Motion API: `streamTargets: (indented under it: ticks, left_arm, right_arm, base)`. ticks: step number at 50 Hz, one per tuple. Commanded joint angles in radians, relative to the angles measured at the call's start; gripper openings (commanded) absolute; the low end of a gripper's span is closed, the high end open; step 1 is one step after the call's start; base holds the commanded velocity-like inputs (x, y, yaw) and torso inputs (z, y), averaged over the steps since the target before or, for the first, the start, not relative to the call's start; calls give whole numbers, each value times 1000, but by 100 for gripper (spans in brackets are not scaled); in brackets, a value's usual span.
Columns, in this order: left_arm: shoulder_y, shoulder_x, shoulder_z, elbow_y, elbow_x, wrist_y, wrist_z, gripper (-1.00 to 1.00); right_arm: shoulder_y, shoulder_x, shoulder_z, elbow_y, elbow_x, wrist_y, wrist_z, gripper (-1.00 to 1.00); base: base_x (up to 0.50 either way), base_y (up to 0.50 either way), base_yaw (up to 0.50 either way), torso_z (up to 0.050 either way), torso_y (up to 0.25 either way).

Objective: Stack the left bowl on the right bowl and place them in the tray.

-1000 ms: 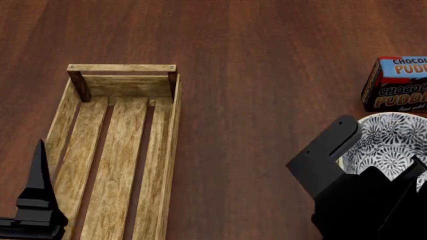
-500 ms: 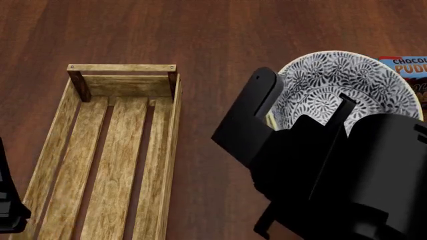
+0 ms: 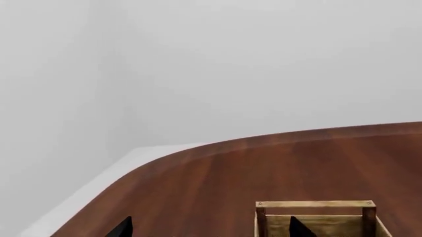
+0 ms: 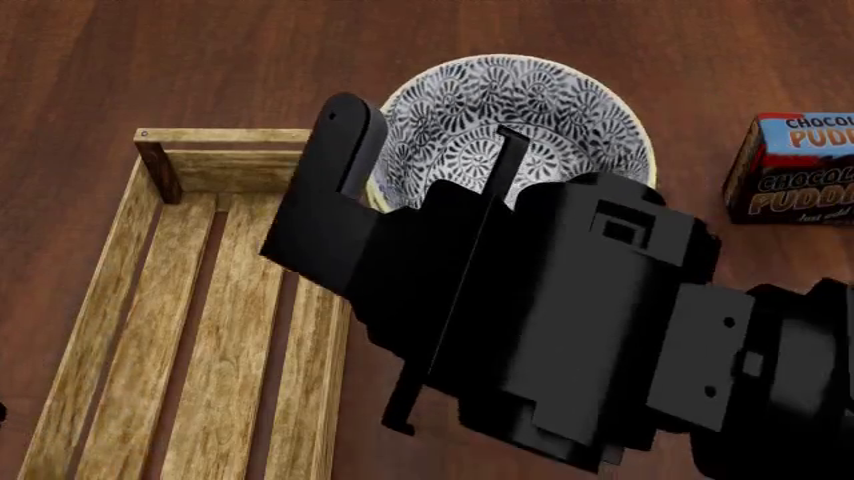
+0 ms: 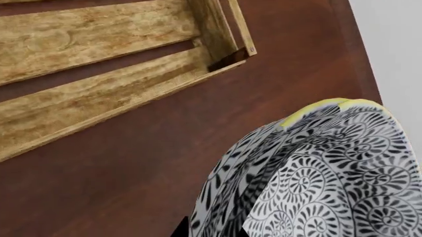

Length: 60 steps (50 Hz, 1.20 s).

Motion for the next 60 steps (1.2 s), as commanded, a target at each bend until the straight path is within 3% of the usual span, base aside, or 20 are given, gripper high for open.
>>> streamTargets:
  ticks: [1, 45, 60]
  left_arm:
    - [6, -4, -16, -31, 5, 17, 0, 100]
    - [23, -7, -28, -46, -2, 39, -8, 100]
    - [37, -8, -46, -56, -4, 51, -12, 100]
  right_arm:
    - [30, -78, -53, 57, -137, -86, -169, -100]
    - [53, -328, -175, 308, -297, -354, -507, -100]
    - [-9, -374, -193, 353, -316, -416, -543, -100]
  base:
    - [0, 0, 0, 0, 0]
    - [0, 0, 0, 0, 1]
    - [-1, 0, 0, 0, 1]
